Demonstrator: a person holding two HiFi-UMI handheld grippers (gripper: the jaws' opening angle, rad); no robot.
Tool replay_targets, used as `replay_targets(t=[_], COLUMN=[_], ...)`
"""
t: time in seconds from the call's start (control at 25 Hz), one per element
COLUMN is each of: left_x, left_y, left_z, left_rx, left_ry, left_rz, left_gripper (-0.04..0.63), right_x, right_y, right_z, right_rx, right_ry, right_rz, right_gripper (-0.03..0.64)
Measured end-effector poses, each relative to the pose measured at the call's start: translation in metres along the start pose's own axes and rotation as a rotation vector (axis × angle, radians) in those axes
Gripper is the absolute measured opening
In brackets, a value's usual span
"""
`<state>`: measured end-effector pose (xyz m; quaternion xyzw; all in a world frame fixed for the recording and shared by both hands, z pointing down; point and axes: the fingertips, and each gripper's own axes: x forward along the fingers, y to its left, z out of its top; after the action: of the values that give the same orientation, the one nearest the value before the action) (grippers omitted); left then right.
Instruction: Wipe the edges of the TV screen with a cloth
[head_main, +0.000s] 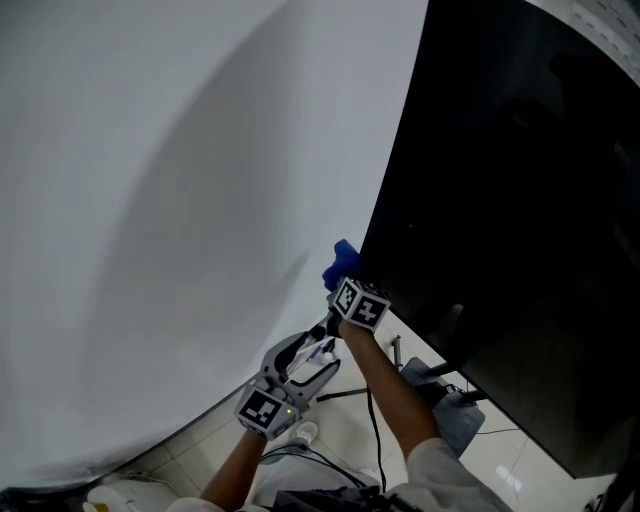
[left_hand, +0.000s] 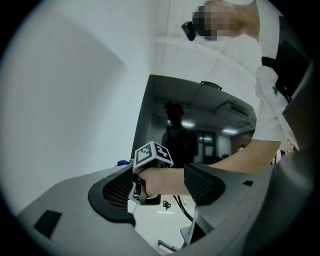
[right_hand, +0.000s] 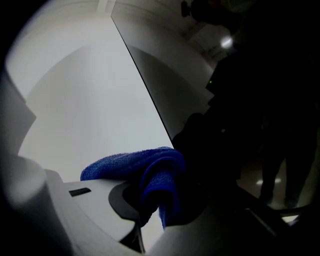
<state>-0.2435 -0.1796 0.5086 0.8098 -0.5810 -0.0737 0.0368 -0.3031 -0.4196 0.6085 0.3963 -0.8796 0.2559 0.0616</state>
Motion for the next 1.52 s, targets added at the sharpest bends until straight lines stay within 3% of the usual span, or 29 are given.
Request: replay_targets(t=[0.28,0.72,1.52], left_x=[0.001,-0.007,-0.017], left_y=[-0.003,-0.007,0.003], left_z=[0.010,0.026,0.040], left_rx=[0.006,0.020,0.040], left_ry=[-0.020,-0.059,-0.117], left_rz=[-0.016,-0.012,0.000], left_gripper=[0.316,0.316,0.316], right_x=[-0.019,-0.045,-0.114], right_y=[0.046,0.090,0.197], right_z=[0.087,0.176,0.390], right_rx=[-0.051,-0.014,-0.144], right_ry=[-0.175,-0.304,-0.583], right_rz=[0.073,0.113,0.163], right_gripper=[0.069,0.069,0.069])
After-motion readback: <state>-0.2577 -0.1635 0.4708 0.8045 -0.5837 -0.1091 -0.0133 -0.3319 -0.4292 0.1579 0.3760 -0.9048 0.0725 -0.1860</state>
